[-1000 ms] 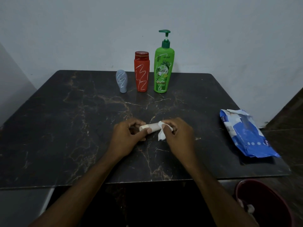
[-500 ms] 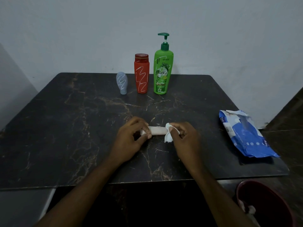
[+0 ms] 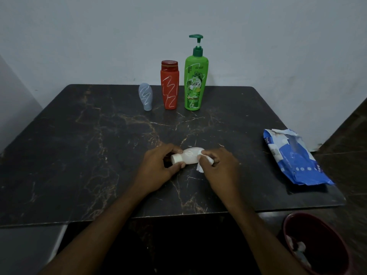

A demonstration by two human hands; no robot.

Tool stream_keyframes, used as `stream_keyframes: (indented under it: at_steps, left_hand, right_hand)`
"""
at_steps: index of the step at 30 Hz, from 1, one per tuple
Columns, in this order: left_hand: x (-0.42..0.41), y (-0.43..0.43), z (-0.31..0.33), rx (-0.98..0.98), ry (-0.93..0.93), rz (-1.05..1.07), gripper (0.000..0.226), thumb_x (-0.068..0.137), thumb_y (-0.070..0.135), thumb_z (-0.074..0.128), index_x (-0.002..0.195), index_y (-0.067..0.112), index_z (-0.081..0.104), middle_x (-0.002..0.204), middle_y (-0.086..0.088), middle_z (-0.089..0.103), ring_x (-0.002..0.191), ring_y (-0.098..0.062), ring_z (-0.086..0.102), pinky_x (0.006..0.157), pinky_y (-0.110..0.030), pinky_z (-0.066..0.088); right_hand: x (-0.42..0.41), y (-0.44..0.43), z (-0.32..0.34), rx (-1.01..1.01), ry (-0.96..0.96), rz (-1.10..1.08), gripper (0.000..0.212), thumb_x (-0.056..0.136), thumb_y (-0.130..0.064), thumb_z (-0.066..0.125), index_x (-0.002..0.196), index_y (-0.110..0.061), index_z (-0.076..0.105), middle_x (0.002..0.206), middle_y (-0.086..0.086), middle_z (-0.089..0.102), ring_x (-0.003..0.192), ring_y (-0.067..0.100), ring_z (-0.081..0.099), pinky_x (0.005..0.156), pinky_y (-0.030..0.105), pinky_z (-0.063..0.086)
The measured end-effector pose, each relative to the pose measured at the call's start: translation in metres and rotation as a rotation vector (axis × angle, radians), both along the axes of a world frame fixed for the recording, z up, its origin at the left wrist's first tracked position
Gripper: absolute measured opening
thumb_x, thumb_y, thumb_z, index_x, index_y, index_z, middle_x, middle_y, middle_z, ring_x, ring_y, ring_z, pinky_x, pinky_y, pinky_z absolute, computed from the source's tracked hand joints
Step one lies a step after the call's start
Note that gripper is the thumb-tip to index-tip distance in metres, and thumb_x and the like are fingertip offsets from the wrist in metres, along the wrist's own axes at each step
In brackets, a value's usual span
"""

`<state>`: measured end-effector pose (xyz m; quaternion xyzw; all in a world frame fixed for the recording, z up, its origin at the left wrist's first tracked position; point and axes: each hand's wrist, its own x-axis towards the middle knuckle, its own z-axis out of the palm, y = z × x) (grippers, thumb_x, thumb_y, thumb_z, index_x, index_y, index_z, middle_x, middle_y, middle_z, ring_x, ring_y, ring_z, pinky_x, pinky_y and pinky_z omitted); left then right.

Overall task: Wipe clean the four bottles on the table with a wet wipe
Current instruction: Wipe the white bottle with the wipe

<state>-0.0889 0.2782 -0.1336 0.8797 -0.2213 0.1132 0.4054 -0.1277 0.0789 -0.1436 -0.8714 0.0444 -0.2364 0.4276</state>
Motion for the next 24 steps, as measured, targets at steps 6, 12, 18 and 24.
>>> stream_keyframes:
  at_steps: [6,12,18,24]
  left_hand:
    - [0.003,0.000,-0.002,0.010,0.022,0.026,0.041,0.078,0.027,0.089,0.116,0.021,0.076,0.110,0.010,0.074,0.099,0.000,0.067,0.089,-0.016,0.053]
    - [0.003,0.001,0.000,0.015,0.025,0.030,0.041,0.076,0.025,0.090,0.115,0.021,0.077,0.110,0.010,0.075,0.099,-0.001,0.067,0.090,-0.020,0.053]
    - [0.001,0.000,0.001,0.004,0.037,0.025,0.038,0.074,0.021,0.091,0.108,0.018,0.076,0.107,0.007,0.075,0.096,-0.004,0.068,0.088,-0.019,0.053]
    - [0.001,-0.001,0.003,0.009,0.061,0.022,0.033,0.074,0.022,0.091,0.102,0.015,0.075,0.102,0.008,0.074,0.093,-0.005,0.068,0.083,-0.019,0.052]
  right_hand:
    - [-0.003,0.027,-0.001,-0.032,-0.055,0.127,0.008,0.085,-0.011,0.074,0.092,-0.013,0.076,0.093,-0.006,0.071,0.087,-0.001,0.060,0.080,0.000,0.039]
    - [0.007,-0.011,0.006,0.007,0.138,0.027,0.019,0.092,-0.021,0.070,0.110,-0.017,0.073,0.103,-0.011,0.066,0.085,-0.004,0.058,0.081,0.004,0.042]
    - [-0.002,0.012,0.012,0.042,0.081,0.091,0.010,0.088,-0.019,0.072,0.097,-0.017,0.076,0.097,-0.005,0.069,0.089,0.006,0.064,0.085,0.029,0.053]
    - [-0.002,0.016,0.008,0.007,0.027,0.105,0.010,0.086,-0.017,0.074,0.095,-0.018,0.077,0.097,-0.007,0.065,0.088,0.004,0.062,0.082,0.019,0.049]
